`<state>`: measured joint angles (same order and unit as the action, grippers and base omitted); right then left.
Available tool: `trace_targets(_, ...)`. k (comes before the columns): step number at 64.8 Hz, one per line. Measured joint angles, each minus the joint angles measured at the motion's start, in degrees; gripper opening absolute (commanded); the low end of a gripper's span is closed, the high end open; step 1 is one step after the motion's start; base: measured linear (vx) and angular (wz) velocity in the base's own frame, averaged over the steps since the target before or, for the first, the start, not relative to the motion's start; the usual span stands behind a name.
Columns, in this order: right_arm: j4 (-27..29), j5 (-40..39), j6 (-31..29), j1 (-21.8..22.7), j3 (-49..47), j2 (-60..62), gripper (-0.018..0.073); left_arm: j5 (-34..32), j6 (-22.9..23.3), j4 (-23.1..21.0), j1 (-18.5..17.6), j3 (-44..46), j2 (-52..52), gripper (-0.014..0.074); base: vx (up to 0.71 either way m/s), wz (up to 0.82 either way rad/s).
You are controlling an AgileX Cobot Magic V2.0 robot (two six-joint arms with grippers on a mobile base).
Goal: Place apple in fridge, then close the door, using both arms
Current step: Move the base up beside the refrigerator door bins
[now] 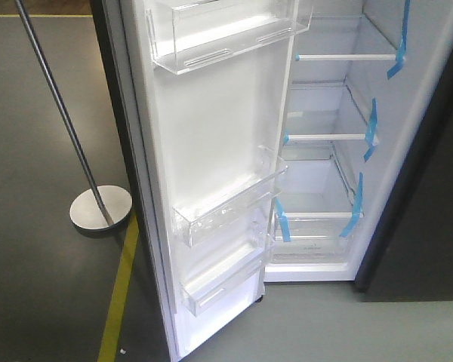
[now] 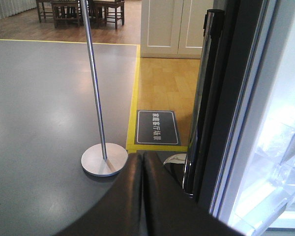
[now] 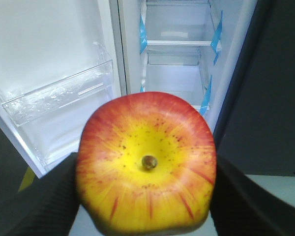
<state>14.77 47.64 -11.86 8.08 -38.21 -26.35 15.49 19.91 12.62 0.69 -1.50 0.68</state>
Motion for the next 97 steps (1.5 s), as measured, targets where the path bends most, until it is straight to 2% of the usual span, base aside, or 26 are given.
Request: trace_targets(97,0.0,0.0,0.0,0.0,0.0,0.0,0.0125,0.0,0.0,0.0,0.0,0.0,0.0,-0.0006,0.05,-0.01)
